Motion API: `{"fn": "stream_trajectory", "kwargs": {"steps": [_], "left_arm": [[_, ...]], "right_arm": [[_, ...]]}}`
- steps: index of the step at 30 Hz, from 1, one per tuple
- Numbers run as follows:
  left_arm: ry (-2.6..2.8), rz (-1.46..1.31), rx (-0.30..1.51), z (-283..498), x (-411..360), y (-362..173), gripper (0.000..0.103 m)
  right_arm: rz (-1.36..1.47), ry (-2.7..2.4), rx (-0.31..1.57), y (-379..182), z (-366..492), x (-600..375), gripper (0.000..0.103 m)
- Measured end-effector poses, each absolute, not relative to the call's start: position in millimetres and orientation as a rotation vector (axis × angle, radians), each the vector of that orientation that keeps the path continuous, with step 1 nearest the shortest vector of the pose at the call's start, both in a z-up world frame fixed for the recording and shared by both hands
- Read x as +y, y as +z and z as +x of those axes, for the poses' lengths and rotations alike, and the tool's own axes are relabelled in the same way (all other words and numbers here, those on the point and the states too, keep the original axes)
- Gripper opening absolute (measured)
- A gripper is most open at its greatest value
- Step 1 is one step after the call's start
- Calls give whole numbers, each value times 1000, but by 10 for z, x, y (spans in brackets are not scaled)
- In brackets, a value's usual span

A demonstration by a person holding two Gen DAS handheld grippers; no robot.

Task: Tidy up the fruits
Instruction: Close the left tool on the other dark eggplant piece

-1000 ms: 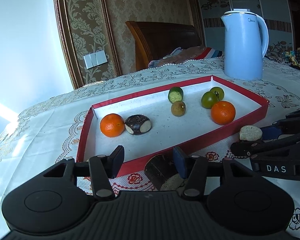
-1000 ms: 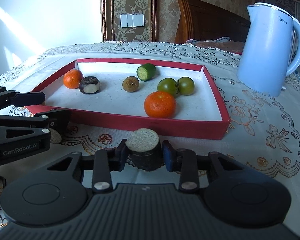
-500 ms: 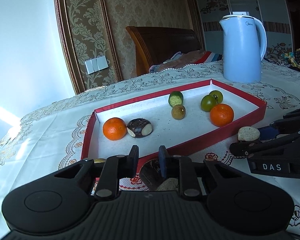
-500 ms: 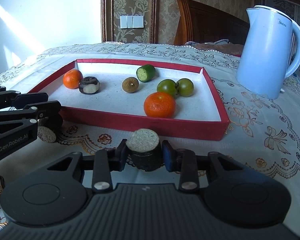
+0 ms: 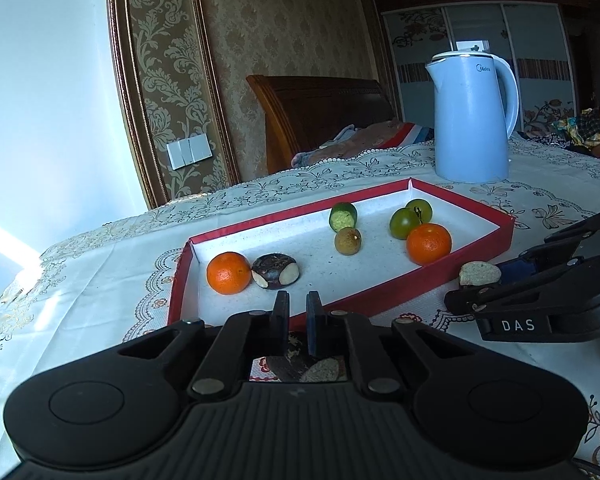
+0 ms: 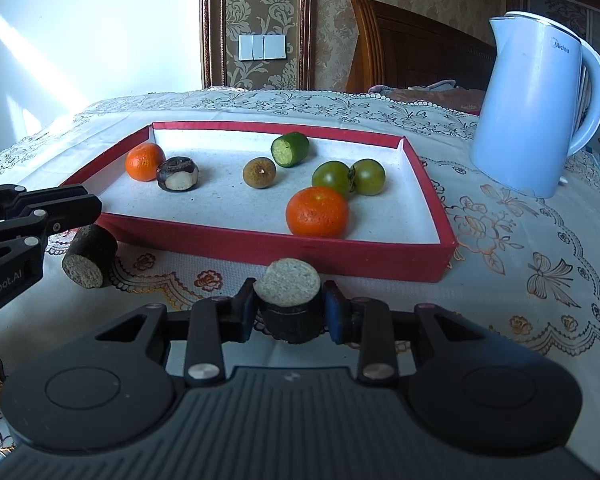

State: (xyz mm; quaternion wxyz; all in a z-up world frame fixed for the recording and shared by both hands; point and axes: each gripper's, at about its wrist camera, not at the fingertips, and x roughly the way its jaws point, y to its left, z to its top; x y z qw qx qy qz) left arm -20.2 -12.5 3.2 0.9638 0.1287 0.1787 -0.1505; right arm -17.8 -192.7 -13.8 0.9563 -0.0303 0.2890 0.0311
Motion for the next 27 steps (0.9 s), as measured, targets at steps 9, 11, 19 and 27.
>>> {"fn": "stream_trajectory", "kwargs": {"steps": [9,11,19,27], "left_arm": [[-390,143,420,-332,127,112,35],[-350,154,408,-376,91,73,70],[-317,198,417,-332,-85,51,87],[-281,220,511,-182,-138,-69,34]], "right_arm": [[-63,69,592,-138,-171,-1916,32],[-59,70,593,-138,-170,-1922,32],[-61,71,595,-142,-166,-1919,33],[-63,71,595,-141,-164,-1919,33]]}}
